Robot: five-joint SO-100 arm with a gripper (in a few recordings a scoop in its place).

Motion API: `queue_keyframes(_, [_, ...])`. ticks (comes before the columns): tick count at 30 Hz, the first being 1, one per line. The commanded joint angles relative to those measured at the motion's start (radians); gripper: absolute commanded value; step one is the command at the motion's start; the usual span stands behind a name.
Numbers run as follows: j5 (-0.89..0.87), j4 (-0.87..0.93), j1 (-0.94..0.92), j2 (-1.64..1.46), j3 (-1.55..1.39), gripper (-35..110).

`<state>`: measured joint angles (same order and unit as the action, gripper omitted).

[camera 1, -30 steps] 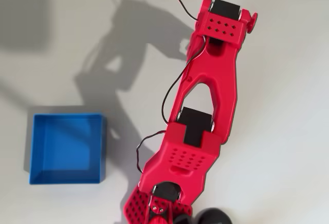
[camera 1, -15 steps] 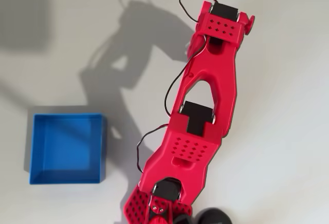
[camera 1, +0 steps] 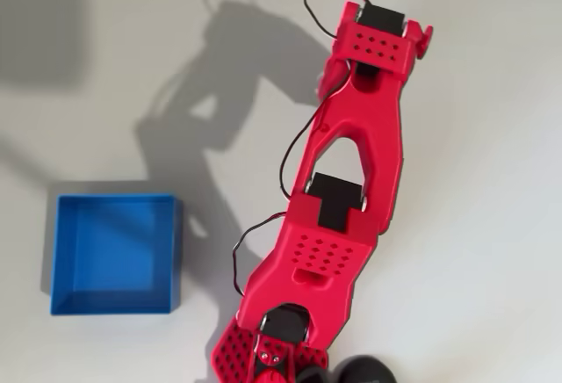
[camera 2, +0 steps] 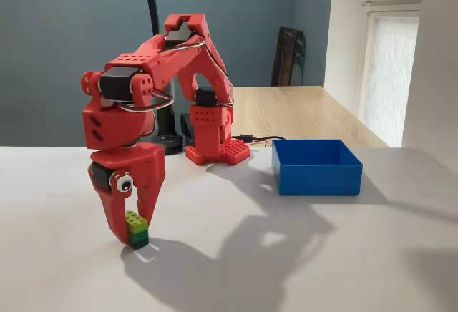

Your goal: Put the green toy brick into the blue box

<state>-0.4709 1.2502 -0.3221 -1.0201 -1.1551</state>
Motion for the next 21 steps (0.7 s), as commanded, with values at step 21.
queue_keyframes(21, [0.207, 0.172, 0.468, -0.653, -0.176, 0])
